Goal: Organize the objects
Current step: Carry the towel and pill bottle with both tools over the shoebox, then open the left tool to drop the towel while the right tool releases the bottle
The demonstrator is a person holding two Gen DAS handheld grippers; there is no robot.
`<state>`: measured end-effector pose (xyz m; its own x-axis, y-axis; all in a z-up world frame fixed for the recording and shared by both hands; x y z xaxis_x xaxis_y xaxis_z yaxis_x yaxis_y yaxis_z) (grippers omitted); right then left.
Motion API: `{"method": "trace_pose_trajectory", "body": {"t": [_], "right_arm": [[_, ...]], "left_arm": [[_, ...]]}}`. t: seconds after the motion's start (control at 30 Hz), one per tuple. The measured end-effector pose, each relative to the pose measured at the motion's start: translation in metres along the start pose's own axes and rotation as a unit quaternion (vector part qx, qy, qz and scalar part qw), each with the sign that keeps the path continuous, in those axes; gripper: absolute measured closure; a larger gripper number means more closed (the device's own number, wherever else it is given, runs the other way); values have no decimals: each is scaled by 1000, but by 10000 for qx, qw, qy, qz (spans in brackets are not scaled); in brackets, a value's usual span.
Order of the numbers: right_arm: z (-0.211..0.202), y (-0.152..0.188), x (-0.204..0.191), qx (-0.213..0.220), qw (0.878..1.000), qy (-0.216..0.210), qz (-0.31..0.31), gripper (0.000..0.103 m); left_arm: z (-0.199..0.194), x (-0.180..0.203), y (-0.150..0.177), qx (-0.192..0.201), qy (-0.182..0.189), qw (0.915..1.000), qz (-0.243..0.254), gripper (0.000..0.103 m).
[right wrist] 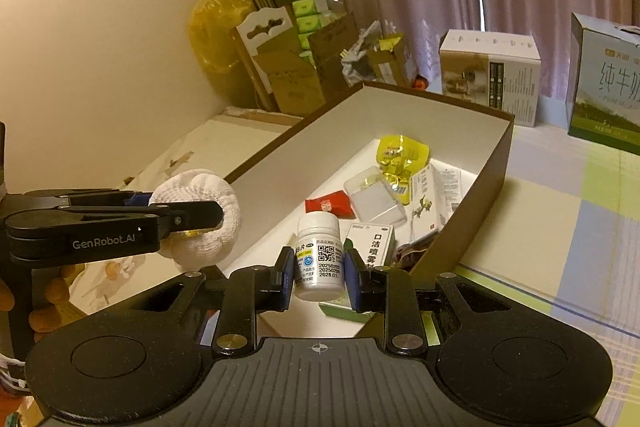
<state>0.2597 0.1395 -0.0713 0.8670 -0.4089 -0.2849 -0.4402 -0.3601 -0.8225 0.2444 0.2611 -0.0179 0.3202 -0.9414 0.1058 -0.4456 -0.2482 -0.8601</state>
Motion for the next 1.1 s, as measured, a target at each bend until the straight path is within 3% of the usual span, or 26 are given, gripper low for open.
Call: {"method": "trace_pose_trajectory", "body": {"t": [0.57,1.1], "right_arm": [[45,2,11,-260,9984,491,87,80],[63,1,24,-425,9965,705,174,80]], "left_arm": [[47,-27,0,-358,136,9992,137,70],[87,-35,9,-738,157,9968,261,69]]}}
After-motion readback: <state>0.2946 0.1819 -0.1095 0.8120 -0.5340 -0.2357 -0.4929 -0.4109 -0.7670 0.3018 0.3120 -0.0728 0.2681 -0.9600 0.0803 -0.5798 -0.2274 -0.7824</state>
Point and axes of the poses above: each gripper's, at about its wrist camera, not at the fingertips, and z roughly the way its jaws point, x to its right, y to its underside, the point moved 7 cm from there along z, roughly the way its jaws point, and after that the axes turned 11 degrees about x, right-handed, at the moved point
